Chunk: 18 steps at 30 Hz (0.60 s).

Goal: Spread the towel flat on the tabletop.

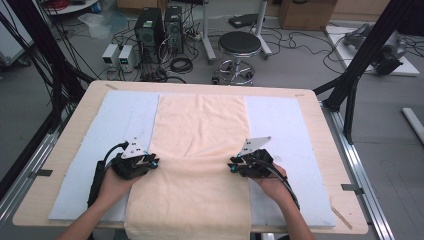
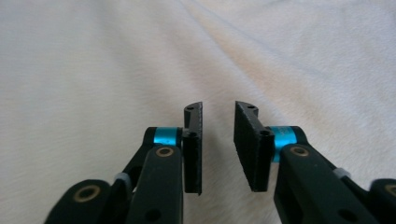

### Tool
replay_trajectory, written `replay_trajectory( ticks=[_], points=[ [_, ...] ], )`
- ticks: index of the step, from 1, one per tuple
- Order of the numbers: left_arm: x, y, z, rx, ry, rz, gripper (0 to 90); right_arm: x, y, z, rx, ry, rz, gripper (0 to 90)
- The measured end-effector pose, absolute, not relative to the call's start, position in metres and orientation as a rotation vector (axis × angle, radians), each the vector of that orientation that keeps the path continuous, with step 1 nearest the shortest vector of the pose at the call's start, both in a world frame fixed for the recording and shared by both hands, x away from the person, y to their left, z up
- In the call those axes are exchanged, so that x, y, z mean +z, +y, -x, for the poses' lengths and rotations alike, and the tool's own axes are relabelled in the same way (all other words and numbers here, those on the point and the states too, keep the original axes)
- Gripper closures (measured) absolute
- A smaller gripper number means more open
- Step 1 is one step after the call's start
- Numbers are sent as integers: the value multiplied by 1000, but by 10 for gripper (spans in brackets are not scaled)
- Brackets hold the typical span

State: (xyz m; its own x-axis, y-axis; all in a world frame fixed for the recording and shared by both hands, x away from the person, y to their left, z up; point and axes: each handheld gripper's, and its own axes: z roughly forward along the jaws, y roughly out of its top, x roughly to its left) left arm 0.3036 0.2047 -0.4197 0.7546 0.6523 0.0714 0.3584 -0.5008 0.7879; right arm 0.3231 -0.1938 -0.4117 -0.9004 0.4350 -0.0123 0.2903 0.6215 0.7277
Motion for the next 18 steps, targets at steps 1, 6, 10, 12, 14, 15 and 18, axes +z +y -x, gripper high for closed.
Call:
replay_trajectory(
  ticks=[1, 6, 10, 12, 14, 15, 18],
  points=[
    [-417, 205, -299, 460, 742, -2140, 669, -409, -195, -318, 1166, 2670, -578, 693],
    [-409, 207, -265, 387, 622, -2138, 614, -407, -198, -284, 1168, 2755, -419, 637],
    [-412, 210, -243, 340, 555, -2164, 595, -418, -198, -269, 1108, 2797, -363, 621],
    [-412, 213, -237, 378, 548, -2183, 593, -421, -199, -268, 1108, 2806, -389, 612],
    [-410, 222, -237, 398, 579, -2159, 579, -422, -200, -267, 1127, 2795, -396, 612],
    [-409, 227, -239, 404, 601, -2151, 577, -422, -201, -267, 1129, 2794, -390, 609],
    [-411, 234, -244, 358, 623, -2137, 594, -422, -201, -269, 1121, 2798, -400, 603]
  ],
)
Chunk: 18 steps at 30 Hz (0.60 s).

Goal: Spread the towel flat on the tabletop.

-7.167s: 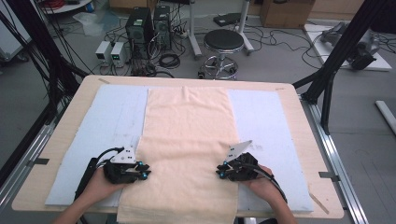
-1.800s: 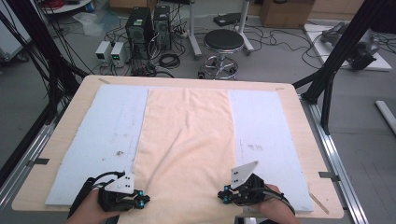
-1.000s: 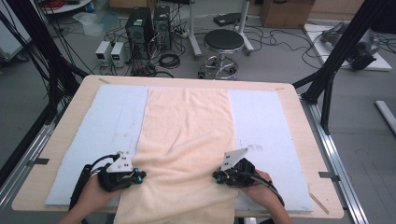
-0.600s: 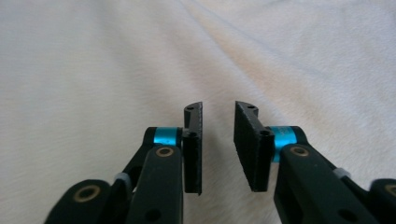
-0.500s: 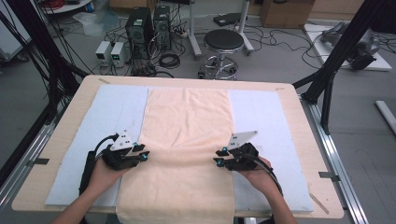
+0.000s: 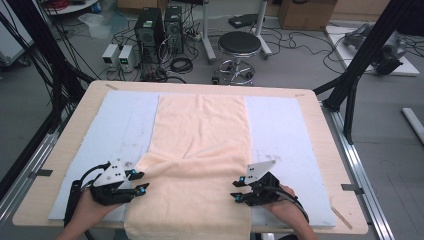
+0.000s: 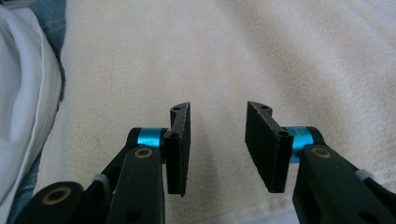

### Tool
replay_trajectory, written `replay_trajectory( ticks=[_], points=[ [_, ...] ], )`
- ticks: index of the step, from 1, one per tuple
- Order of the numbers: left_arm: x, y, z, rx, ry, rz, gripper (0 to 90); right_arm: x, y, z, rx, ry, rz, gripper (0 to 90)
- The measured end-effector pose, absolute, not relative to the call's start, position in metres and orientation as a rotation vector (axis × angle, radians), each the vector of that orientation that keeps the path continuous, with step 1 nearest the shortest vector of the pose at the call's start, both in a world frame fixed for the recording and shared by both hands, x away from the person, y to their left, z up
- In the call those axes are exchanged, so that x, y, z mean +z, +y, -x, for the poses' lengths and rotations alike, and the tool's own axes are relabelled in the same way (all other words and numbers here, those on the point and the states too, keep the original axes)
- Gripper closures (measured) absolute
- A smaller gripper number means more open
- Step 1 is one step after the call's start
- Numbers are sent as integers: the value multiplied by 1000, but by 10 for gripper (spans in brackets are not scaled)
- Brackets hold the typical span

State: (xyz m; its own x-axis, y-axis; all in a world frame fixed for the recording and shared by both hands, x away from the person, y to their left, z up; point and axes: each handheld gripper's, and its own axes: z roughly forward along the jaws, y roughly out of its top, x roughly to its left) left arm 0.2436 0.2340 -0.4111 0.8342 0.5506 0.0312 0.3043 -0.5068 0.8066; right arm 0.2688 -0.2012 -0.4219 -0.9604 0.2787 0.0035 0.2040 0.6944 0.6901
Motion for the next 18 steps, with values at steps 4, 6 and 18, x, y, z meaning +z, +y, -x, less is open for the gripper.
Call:
replay_trajectory(
  ticks=[4, 6, 18],
  points=[
    [-417, 225, -243, 284, 529, -2162, 608, -424, -202, -276, 1101, 2776, -434, 584],
    [-420, 220, -242, 236, 485, -2175, 601, -426, -203, -280, 1094, 2778, -471, 578],
    [-434, 212, -240, 108, 468, -2294, 869, -432, -201, -278, 1083, 2857, -460, 861]
  ],
)
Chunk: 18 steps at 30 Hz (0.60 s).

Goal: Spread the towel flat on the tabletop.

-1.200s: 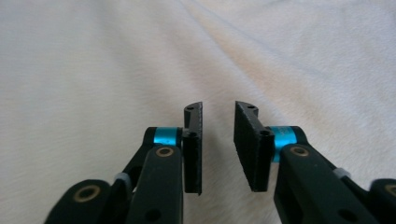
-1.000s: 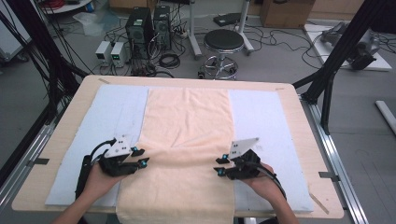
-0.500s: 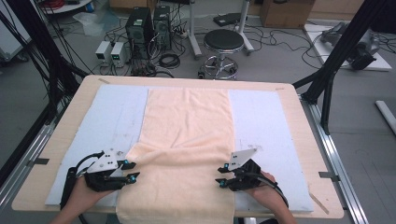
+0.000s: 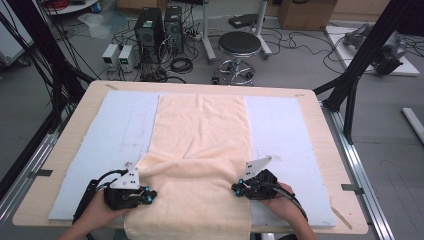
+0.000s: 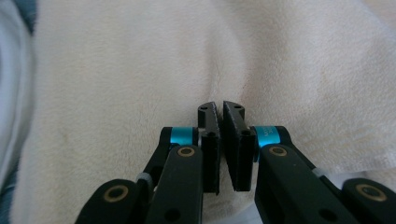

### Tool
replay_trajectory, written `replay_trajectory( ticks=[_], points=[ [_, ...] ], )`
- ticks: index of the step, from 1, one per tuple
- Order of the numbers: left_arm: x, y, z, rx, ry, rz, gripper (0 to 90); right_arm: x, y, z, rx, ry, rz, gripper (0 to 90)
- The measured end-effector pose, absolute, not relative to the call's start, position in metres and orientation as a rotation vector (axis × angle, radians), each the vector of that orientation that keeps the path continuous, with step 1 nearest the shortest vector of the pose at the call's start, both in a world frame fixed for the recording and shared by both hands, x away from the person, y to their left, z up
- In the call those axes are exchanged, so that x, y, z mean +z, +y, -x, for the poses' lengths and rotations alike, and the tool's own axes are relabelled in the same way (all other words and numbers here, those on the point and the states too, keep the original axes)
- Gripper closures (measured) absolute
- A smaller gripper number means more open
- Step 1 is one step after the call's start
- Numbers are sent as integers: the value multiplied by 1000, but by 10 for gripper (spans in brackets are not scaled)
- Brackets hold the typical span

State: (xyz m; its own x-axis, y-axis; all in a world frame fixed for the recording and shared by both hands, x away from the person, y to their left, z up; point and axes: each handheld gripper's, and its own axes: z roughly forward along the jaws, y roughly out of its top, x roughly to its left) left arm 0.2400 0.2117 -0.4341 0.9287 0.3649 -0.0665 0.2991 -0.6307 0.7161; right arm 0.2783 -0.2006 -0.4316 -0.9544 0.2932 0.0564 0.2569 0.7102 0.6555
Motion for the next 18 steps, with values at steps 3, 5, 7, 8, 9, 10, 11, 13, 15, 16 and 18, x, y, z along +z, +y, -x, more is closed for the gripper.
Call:
replay_trajectory(
  ticks=[3, 5, 7, 8, 9, 10, 11, 13, 15, 16, 18],
  points=[
    [-430, 211, -219, 50, 405, -2328, 872, -428, -202, -263, 1107, 2884, -398, 861],
    [-428, 210, -204, 5, 352, -2351, 873, -425, -204, -249, 1108, 2898, -358, 860],
    [-425, 208, -189, -54, 297, -2372, 872, -422, -206, -237, 1112, 2927, -328, 858],
    [-423, 206, -183, -66, 265, -2384, 872, -421, -207, -230, 1120, 2948, -312, 854],
    [-419, 204, -179, -96, 246, -2380, 871, -420, -207, -224, 1124, 2959, -286, 846],
    [-416, 202, -175, -135, 221, -2365, 868, -418, -207, -217, 1128, 2984, -266, 822],
    [-413, 202, -173, -137, 199, -2356, 856, -415, -208, -212, 1145, 2998, -235, 776],
    [-408, 201, -175, -41, 223, -2321, 717, -408, -209, -206, 1174, 2973, -238, 676],
    [-406, 202, -187, 36, 271, -2276, 663, -402, -211, -212, 1183, 2914, -273, 663],
    [-407, 203, -195, 80, 305, -2251, 647, -401, -211, -218, 1168, 2881, -289, 648],
    [-409, 204, -210, 144, 354, -2230, 623, -402, -210, -231, 1163, 2864, -324, 639]
  ],
)
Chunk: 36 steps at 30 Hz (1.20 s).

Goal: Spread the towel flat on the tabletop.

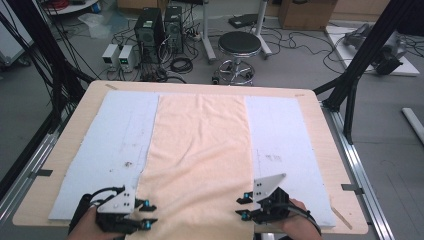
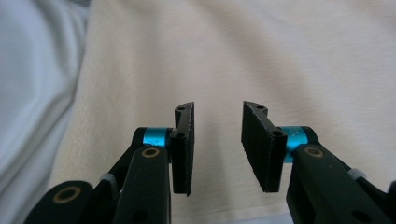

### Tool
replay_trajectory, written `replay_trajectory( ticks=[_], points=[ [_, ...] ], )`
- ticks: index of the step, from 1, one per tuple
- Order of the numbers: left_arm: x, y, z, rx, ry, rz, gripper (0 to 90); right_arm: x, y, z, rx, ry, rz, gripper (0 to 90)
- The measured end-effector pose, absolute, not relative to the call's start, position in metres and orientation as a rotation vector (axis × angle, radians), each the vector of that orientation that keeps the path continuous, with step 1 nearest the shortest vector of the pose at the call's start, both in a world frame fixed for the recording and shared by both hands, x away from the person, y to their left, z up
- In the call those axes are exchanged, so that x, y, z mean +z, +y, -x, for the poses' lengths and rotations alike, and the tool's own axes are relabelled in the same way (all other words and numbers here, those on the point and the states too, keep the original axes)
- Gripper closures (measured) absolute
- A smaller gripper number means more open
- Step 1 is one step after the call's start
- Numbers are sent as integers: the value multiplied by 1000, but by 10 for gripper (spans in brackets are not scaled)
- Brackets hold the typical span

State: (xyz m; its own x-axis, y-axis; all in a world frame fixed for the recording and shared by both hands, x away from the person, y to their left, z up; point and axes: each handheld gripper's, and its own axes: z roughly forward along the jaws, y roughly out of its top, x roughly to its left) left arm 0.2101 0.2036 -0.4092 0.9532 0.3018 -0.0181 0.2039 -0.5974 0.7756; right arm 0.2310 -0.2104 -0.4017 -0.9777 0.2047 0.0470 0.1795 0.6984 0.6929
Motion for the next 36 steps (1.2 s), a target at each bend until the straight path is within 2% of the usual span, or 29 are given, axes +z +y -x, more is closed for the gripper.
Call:
replay_trajectory(
  ticks=[4, 7, 10, 11, 14, 18, 20, 21, 23, 36],
  points=[
    [-420, 203, -232, 174, 404, -2272, 602, -418, -204, -250, 1141, 2861, -333, 613],
    [-430, 202, -237, 136, 415, -2333, 610, -433, -200, -253, 1089, 2885, -347, 678],
    [-435, 203, -235, 126, 422, -2309, 687, -436, -206, -251, 1153, 2873, -368, 831],
    [-435, 204, -235, 106, 435, -2301, 731, -435, -207, -249, 1142, 2878, -353, 853],
    [-434, 205, -231, 108, 425, -2303, 838, -432, -206, -246, 1103, 2895, -312, 868],
    [-433, 206, -225, 124, 403, -2326, 848, -431, -207, -239, 1101, 2908, -295, 862],
    [-433, 208, -225, 110, 415, -2317, 829, -431, -210, -236, 1124, 2913, -305, 815],
    [-433, 209, -225, 106, 423, -2313, 802, -431, -212, -236, 1136, 2907, -320, 743],
    [-432, 211, -225, 126, 430, -2308, 721, -429, -216, -237, 1167, 2884, -356, 699],
    [-419, 221, -244, 220, 560, -2188, 445, -417, -226, -272, 1235, 2717, -589, 508]
  ],
)
